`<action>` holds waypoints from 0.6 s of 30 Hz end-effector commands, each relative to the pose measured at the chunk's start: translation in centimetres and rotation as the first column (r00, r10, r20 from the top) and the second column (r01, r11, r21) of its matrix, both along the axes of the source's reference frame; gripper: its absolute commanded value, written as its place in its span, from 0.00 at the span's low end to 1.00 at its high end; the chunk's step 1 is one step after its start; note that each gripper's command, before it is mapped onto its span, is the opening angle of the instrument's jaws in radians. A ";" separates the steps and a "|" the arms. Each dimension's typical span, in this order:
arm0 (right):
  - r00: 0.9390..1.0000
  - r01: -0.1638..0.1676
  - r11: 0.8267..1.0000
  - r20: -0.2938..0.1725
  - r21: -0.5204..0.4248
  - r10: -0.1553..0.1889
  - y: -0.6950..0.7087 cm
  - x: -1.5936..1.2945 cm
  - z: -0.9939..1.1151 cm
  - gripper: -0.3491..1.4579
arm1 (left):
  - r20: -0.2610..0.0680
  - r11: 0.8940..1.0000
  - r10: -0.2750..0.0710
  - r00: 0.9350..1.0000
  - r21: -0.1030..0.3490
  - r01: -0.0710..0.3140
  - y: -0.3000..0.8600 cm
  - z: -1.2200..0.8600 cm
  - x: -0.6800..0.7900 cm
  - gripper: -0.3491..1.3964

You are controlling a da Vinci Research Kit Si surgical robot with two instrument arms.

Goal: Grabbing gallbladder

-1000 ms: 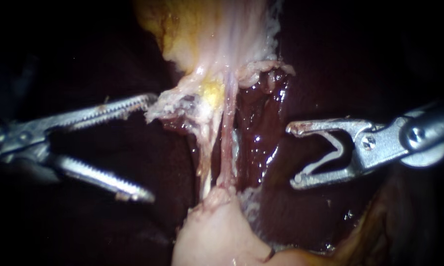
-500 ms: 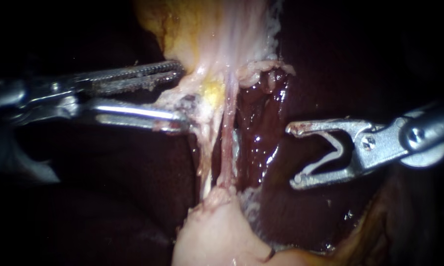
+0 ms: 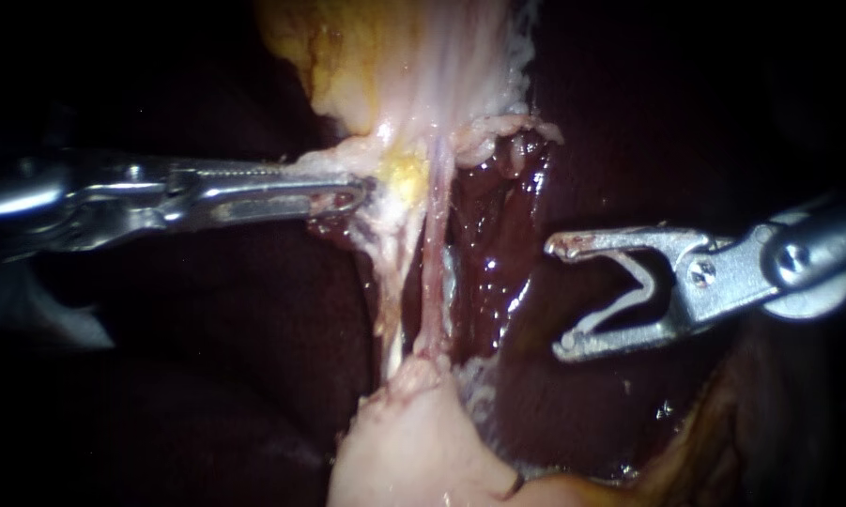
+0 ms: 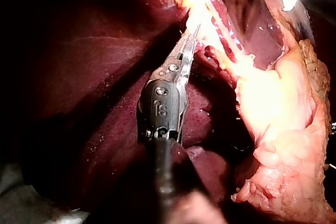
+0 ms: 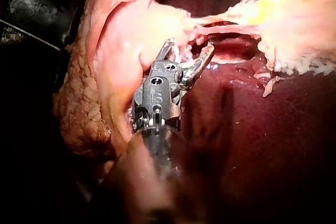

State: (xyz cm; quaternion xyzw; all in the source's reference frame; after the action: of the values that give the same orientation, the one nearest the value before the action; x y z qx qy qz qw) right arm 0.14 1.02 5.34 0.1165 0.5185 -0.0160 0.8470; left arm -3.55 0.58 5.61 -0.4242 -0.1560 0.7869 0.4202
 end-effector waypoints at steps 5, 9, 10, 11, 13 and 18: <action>1.000 0.000 1.000 -0.001 0.000 0.000 0.00 -0.01 -0.01 0.47 | -0.003 1.000 -0.015 1.000 0.015 0.016 0.14 -0.38 0.12 0.00; 1.000 0.001 1.000 -0.001 0.000 -0.001 0.00 -0.02 -0.01 0.47 | 0.012 0.999 -0.049 0.999 0.007 0.049 0.34 -0.74 0.29 0.00; 1.000 0.001 1.000 -0.001 0.000 -0.001 0.00 -0.02 -0.01 0.47 | 0.014 0.999 -0.054 0.998 0.005 0.054 0.38 -0.79 0.32 0.00; 1.000 0.001 1.000 -0.001 0.000 -0.001 0.00 -0.02 -0.01 0.47 | 0.014 0.998 -0.056 0.998 -0.003 0.056 0.42 -0.83 0.36 0.00; 1.000 0.001 1.000 -0.001 0.000 -0.001 0.00 -0.02 -0.01 0.47 | 0.009 0.998 -0.064 0.998 -0.010 0.065 0.48 -0.87 0.42 0.00; 1.000 0.001 1.000 -0.001 0.000 -0.001 0.00 -0.02 -0.01 0.47 | -0.002 0.997 -0.077 0.997 -0.014 0.077 0.46 -0.81 0.42 0.00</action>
State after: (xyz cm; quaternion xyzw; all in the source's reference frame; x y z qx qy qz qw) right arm 0.13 1.03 5.33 0.1167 0.5188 -0.0164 0.8467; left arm -3.13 1.04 4.79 -0.4318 -0.1342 0.7718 0.4469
